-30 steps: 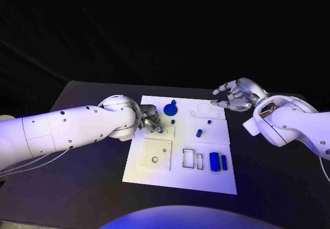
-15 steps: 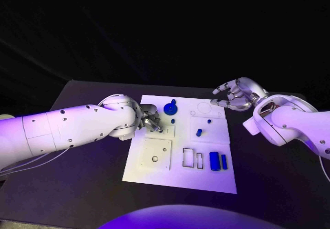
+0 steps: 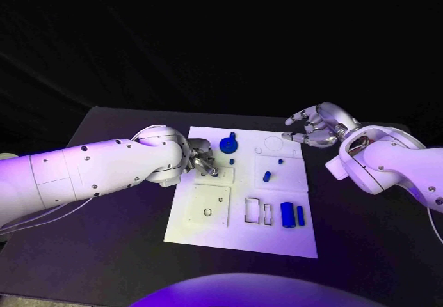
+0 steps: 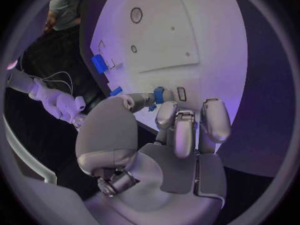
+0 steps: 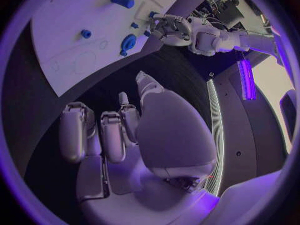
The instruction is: Assemble the parts on the task board
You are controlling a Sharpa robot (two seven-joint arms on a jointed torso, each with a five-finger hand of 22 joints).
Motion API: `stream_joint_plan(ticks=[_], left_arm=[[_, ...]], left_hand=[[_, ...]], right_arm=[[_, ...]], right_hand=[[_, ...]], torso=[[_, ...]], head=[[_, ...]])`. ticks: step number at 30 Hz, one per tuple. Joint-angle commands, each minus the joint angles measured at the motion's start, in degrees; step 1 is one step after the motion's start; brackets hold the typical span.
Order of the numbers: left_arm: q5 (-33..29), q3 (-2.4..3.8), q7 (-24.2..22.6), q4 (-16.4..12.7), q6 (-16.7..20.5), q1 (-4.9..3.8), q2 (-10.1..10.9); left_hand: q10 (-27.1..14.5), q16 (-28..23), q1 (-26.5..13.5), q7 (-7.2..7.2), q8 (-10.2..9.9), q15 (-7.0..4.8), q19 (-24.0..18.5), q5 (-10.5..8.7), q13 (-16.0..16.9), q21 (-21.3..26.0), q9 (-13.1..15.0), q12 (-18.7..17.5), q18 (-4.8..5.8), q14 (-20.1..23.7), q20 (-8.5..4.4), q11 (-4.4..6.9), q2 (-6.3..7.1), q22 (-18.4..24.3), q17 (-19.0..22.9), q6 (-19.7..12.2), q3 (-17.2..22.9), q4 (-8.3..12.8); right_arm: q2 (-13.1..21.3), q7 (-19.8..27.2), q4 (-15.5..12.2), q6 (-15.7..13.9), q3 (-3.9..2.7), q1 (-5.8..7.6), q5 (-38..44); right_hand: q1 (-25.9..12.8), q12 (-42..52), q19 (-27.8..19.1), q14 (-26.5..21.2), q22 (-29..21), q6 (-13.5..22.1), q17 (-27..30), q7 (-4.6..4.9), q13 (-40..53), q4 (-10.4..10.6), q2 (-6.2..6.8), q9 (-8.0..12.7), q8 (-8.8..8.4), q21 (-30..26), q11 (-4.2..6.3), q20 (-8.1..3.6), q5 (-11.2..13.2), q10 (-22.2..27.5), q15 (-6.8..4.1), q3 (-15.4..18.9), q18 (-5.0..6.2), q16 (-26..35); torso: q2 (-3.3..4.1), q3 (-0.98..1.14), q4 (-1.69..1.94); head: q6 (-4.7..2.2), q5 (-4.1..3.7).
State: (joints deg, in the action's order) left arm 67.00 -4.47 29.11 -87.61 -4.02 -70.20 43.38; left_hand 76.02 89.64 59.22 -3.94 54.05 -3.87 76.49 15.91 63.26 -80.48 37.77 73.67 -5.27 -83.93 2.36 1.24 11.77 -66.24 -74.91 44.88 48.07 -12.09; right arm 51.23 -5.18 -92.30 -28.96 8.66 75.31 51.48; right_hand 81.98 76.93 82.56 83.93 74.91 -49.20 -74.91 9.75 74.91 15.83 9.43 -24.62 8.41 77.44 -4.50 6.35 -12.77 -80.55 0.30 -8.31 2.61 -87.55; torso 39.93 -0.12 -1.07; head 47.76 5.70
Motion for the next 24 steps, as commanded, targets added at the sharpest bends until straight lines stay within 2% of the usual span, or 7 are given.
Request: stream_joint_plan(ticks=[1,24], left_arm=[[-0.5,-0.14,0.3,0.0,-1.5,0.15,-0.3],[-1.2,-0.14,0.2,0.4,-1.8,0.15,-0.6]], left_hand=[[0.4,0.4,-0.7,1.12,0.3,-0.53,0.3,-0.40,0.1,-0.3,0.1,0.3,0.39,-6.1,-0.28,0.04,0.03,0.0,-15.1,0.5,9.2,9.3],[0.8,0.4,-3.9,1.66,-0.1,-0.84,0.6,-0.83,0.5,-0.2,0.1,0.6,0.47,-6.1,-0.56,0.42,0.10,-0.3,-15.1,1.2,6.0,7.0]], right_arm=[[-0.1,0.0,0.0,0.6,0.00,-0.05,0.6],[-0.1,0.2,0.1,0.5,0.00,-0.14,0.4]], right_hand=[[-0.5,-0.3,-0.3,4.4,5.4,-0.3,-8.6,-0.26,3.2,0.3,-0.08,0.1,0.24,-0.2,-0.04,0.01,-0.2,0.3,0.03,0.1,0.81,0.2],[-0.6,-0.7,-0.5,4.3,5.1,-0.2,-8.1,-0.26,2.9,0.5,-0.08,0.1,0.30,-0.6,-0.04,0.00,-0.2,0.5,0.02,0.1,0.90,0.4]], torso=[[0.00,0.01,-0.01],[-0.02,0.00,0.02]], head=[[0.06,-0.02],[0.24,-0.22]])
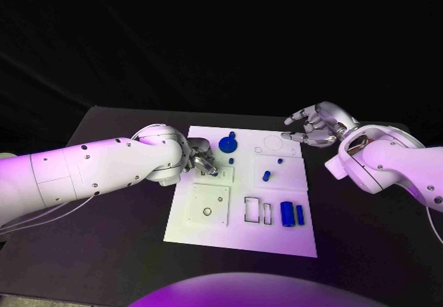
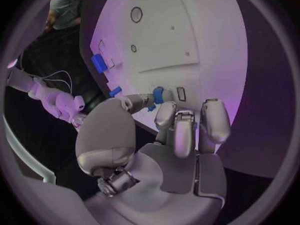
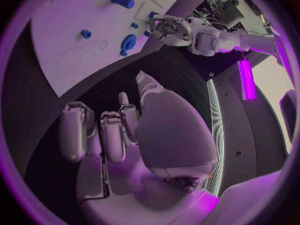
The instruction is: Assemble the parts on the task board
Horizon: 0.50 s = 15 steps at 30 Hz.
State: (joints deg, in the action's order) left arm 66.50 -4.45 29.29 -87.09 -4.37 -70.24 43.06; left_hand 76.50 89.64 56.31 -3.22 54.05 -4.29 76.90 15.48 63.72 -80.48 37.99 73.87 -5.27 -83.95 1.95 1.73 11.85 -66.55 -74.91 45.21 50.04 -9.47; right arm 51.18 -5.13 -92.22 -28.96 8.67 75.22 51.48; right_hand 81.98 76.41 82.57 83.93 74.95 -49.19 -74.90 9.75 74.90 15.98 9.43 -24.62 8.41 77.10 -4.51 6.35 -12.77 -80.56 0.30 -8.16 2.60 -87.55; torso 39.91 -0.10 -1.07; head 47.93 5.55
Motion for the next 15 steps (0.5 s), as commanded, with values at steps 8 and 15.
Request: stream_joint_plan(ticks=[8,15], left_arm=[[-0.8,-0.16,0.0,0.0,-1.5,0.19,-0.3],[-0.8,-0.16,0.0,0.0,-1.4,0.18,-0.3]], left_hand=[[0.4,0.4,-2.2,1.08,-0.4,-0.51,0.3,-0.67,0.3,-0.2,-0.2,0.4,0.51,-6.1,-0.25,0.03,0.17,-0.2,-15.1,1.4,2.2,3.1],[0.4,0.4,-2.9,1.11,-0.7,-0.54,0.4,-0.80,0.4,-0.2,-0.3,0.5,0.52,-6.1,-0.29,0.05,0.24,-0.2,-15.1,1.7,0.7,2.2]], right_arm=[[-0.1,0.2,0.1,0.5,0.00,-0.07,0.4],[-0.1,0.2,0.1,0.5,0.00,-0.08,0.4]], right_hand=[[-0.7,-0.3,-0.6,4.3,5.0,-0.2,-8.0,-0.26,2.8,0.4,-0.07,0.1,0.32,-0.4,-0.04,0.00,-0.3,0.6,0.03,0.0,0.93,0.4],[-0.7,-0.3,-0.6,4.3,5.0,-0.2,-8.0,-0.26,2.8,0.4,-0.07,0.1,0.32,-0.4,-0.04,0.00,-0.3,0.6,0.03,0.0,0.93,0.4]], torso=[[0.01,-0.01,0.03],[0.00,-0.01,0.01]], head=[[0.07,-0.10],[0.10,-0.12]])
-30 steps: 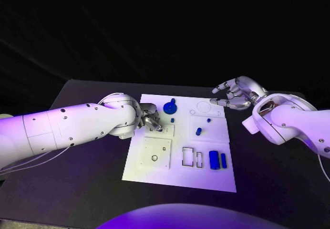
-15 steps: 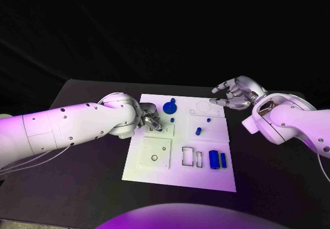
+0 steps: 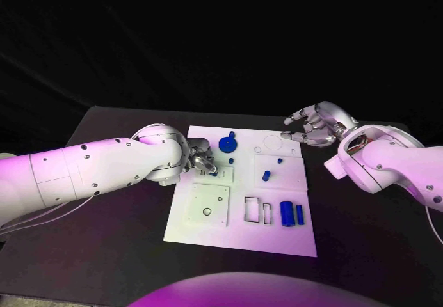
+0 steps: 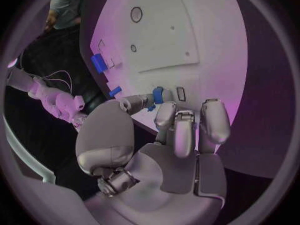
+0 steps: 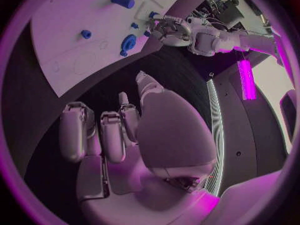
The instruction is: Assemble the parts on the task board
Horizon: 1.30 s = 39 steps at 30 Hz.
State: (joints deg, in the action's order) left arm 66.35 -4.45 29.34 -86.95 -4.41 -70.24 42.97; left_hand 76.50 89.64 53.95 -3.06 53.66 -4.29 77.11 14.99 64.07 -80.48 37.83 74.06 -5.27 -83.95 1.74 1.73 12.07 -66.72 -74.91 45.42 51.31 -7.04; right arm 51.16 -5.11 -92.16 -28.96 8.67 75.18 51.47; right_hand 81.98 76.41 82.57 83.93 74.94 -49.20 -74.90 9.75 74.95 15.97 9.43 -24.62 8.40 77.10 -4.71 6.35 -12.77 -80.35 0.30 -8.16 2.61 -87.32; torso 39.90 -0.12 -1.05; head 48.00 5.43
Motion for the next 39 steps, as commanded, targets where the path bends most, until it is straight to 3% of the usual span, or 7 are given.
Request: stream_joint_plan(ticks=[1,18,29,39], left_arm=[[-0.7,-0.15,-0.1,-0.2,-1.4,0.18,-0.3],[-0.7,-0.15,-0.1,0.0,-1.2,0.18,-0.4],[-0.8,-0.15,-0.1,0.2,-1.1,0.18,-0.4],[-0.9,-0.15,-0.1,0.2,-1.1,0.18,-0.3]], left_hand=[[0.4,0.4,-0.6,0.96,-0.4,-0.55,0.2,-0.30,0.1,-0.2,-0.1,0.3,0.53,-6.1,-0.09,0.05,-0.05,-0.1,-15.1,1.6,-0.8,-0.4],[0.4,0.4,-2.0,0.90,-1.2,-0.50,0.3,-0.57,0.3,-0.1,-0.2,0.3,0.55,-6.1,-0.06,-0.02,0.07,-0.1,-15.1,2.4,-6.5,-3.9],[0.4,0.4,-2.1,0.88,-1.4,-0.48,0.3,-0.63,0.4,-0.1,-0.3,0.3,0.55,-6.1,-0.05,-0.04,-0.07,-0.1,-15.1,2.5,-7.6,-4.6],[0.4,0.4,-2.3,0.79,-1.8,-0.41,0.4,-0.68,0.5,0.0,-0.2,0.3,0.57,-6.1,0.01,-0.13,-0.04,-0.2,-15.1,2.8,-11.2,-7.0]], right_arm=[[0.0,0.2,0.0,0.5,-0.01,-0.05,0.4],[-0.1,0.3,0.2,0.5,-0.01,-0.11,0.3],[0.0,0.3,0.2,0.5,-0.01,-0.13,0.3],[0.0,0.3,0.2,0.5,-0.01,-0.14,0.3]], right_hand=[[-0.7,-0.3,-0.6,4.3,5.0,-0.2,-8.0,-0.26,2.7,0.4,-0.07,0.1,0.32,-0.4,0.17,0.00,-0.3,0.4,0.02,0.0,0.93,0.2],[-0.8,-0.4,-0.6,4.3,4.9,-0.2,-8.0,-0.27,2.7,0.5,-0.07,0.1,0.37,-0.4,0.17,-0.01,-0.3,0.4,0.02,0.0,0.95,0.2],[-0.9,-0.3,-0.6,4.3,5.0,-0.1,-8.0,-0.27,2.7,0.5,-0.05,0.1,0.41,-0.4,0.18,-0.02,-0.3,0.4,0.01,0.0,0.94,0.2],[-1.0,-0.4,-0.6,4.2,4.9,-0.1,-7.9,-0.27,2.6,0.6,-0.05,0.1,0.45,-0.5,0.17,-0.02,-0.3,0.5,0.01,0.1,0.96,0.3]], torso=[[0.02,0.00,-0.01],[-0.02,0.01,-0.02],[0.00,0.01,-0.02],[0.01,-0.03,0.00]], head=[[0.06,0.00],[0.12,-0.05],[0.01,-0.17],[-0.04,-0.12]])
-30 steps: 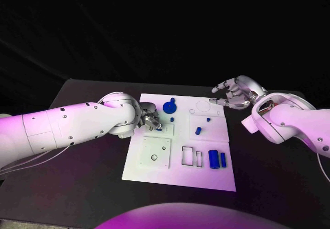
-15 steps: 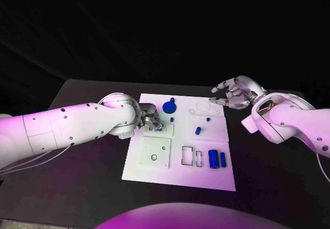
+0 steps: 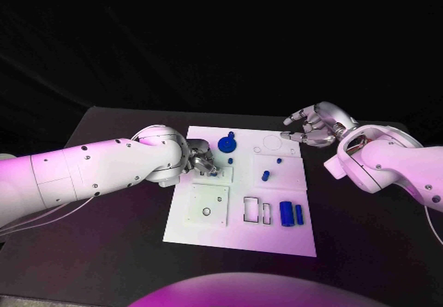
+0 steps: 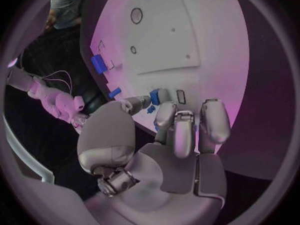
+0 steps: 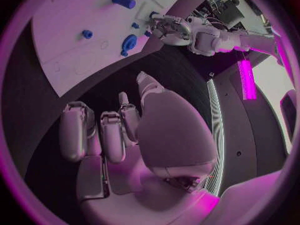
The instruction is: Assemble the parts on the task board
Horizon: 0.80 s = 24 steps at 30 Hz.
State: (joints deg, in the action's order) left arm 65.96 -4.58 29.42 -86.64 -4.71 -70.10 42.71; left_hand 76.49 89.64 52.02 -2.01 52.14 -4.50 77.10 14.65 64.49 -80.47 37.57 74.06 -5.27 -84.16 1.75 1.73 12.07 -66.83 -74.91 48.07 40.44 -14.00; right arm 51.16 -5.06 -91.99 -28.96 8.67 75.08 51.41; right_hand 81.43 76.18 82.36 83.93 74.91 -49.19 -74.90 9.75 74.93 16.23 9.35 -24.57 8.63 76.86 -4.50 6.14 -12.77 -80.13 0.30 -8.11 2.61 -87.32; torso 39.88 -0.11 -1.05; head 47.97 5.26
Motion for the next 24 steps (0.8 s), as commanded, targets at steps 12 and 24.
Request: stream_joint_plan(ticks=[12,24], left_arm=[[-0.7,0.16,-0.2,-0.2,-0.5,0.04,0.2],[-1.1,1.81,-0.2,-1.9,-0.4,-0.28,1.4]], left_hand=[[0.4,0.4,-0.4,-0.28,-0.5,-0.17,0.4,-0.31,0.2,0.0,0.1,0.4,0.56,-5.8,0.04,-0.16,-0.03,-0.1,-15.1,0.2,-2.5,-1.8],[0.3,0.4,0.0,-0.27,-0.6,-0.17,0.4,-0.26,0.0,0.0,0.1,0.2,0.56,-5.8,0.04,-0.16,0.16,-0.1,-15.1,0.2,-3.2,-2.0]], right_arm=[[0.1,0.3,0.0,0.5,-0.01,-0.09,0.3],[0.1,0.4,0.3,0.5,-0.01,-0.21,0.3]], right_hand=[[-0.6,-0.2,-0.4,4.2,4.9,-0.1,-7.9,-0.26,2.7,0.4,0.07,0.1,0.23,-0.3,-0.05,0.19,-0.2,0.3,0.01,0.1,0.96,0.3],[-0.6,-0.2,-0.4,4.2,4.9,-0.1,-7.9,-0.26,2.7,0.4,0.07,0.1,0.23,-0.3,-0.05,0.19,-0.2,0.3,0.01,0.1,0.96,0.3]], torso=[[0.06,-0.05,-0.02],[-0.12,-0.04,0.05]], head=[[0.00,-0.05],[-0.27,-0.04]])
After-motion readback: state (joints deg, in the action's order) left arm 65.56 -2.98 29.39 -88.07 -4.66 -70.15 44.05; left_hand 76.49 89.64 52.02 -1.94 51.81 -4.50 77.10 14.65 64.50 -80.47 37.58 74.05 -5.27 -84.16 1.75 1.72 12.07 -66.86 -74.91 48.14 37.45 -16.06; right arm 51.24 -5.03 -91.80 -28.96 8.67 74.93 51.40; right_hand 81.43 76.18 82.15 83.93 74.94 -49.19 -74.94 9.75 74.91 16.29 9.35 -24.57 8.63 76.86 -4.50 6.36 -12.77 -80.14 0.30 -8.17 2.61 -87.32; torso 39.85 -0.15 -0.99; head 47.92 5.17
